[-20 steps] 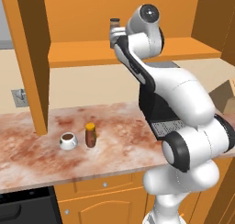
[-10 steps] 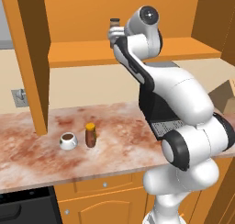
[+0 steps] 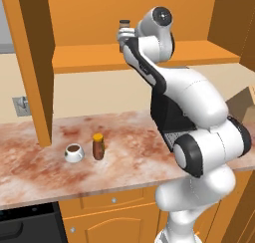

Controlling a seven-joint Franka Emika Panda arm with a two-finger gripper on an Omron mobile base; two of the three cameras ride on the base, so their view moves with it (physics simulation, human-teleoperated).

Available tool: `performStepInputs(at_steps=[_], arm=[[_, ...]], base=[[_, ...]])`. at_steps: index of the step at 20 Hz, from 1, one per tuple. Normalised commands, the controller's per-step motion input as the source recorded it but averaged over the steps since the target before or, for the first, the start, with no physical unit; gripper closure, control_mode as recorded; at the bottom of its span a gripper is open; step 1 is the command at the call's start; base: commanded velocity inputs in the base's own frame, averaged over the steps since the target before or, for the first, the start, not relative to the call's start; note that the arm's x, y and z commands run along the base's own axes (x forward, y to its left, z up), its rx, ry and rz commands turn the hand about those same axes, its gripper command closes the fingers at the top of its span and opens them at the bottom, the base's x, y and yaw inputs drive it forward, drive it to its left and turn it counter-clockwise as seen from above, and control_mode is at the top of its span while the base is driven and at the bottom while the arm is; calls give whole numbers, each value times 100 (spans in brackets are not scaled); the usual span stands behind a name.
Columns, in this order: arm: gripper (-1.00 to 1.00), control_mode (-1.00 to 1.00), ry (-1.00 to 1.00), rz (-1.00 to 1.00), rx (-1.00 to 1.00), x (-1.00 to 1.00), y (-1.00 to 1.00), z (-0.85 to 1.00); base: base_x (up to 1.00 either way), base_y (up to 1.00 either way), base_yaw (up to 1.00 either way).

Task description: Pick the cinnamon and honey bottle from the cabinet and place them next to the mug.

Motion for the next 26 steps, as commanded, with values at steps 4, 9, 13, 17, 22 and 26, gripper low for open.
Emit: performStepInputs(at_steps=[4,9,13,17,22,26], arm=[[-100,-100,6,0,0,34,0,0],[-100,-100,5,0,0,22,4,0],[-100,-100,2,0,0,13,9,0],[-100,-100,0,0,0,13,9,-5],[-100,-100,0,0,0,16,7,-7],[-100,-100,0,0,0,19,4,-12]], base=[[0,0,0],[0,0,0],[0,0,0],[0,0,0],[0,0,0],[0,0,0]])
